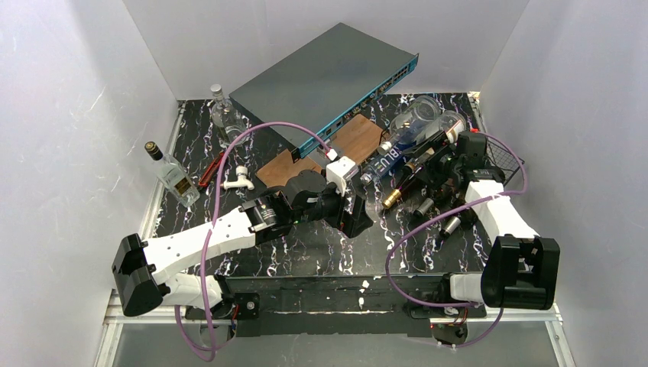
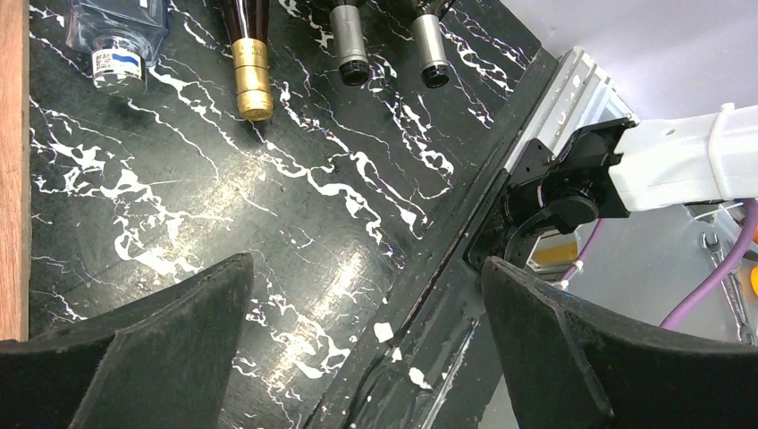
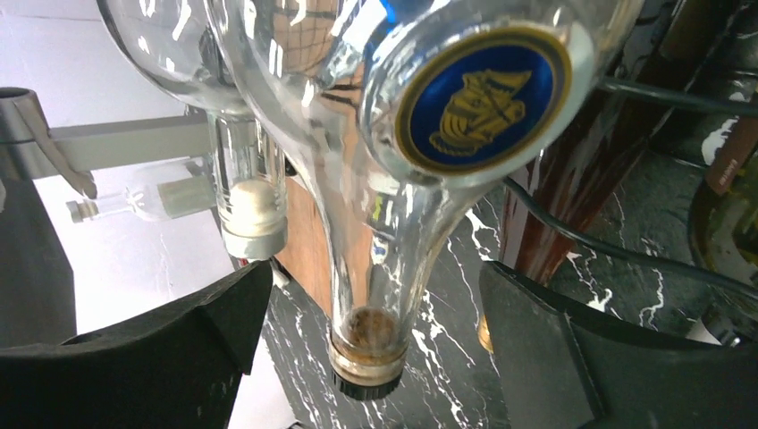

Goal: Take the wine bottle off the wine rack
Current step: Pick up the wine bottle from the wine rack.

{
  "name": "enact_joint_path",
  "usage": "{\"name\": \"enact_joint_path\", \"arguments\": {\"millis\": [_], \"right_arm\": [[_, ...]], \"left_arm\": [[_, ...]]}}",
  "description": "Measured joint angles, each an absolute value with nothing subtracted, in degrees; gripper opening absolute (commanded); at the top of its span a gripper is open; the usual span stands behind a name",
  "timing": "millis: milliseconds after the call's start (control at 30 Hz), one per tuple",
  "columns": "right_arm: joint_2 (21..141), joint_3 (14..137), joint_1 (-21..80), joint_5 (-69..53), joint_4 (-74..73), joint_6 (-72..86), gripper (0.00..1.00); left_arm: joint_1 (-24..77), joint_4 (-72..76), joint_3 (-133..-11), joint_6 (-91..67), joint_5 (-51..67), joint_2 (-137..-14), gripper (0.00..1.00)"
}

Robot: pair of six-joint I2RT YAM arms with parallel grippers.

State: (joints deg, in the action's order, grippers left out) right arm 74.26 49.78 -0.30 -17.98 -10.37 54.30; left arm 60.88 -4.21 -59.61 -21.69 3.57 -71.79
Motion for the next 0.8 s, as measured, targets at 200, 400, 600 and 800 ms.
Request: {"name": "enact_joint_path", "arguments": {"millis": [200, 400, 600, 800], "right_arm": [[76.6, 49.8, 0.4, -18.0, -7.2, 56.9, 0.81], [77.3, 49.8, 2.3, -18.0, -5.3, 57.9, 0.78], [78.3, 49.8, 2.7, -16.5, -4.9, 58.3, 0.74], [78.9, 49.8, 2.7, -14.8, -4.7, 58.3, 0.69]], "left_arm": [[60.9, -4.4, -59.6, -22.0, 3.6, -71.8, 0.98], [60.9, -4.4, -58.9, -22.2, 3.3, -71.6, 0.98], [60.9, -4.4, -58.6, -22.5, 3.1, -71.5, 0.98], [60.9, -4.4, -58.6, -22.6, 3.0, -71.5, 0.98]]}}
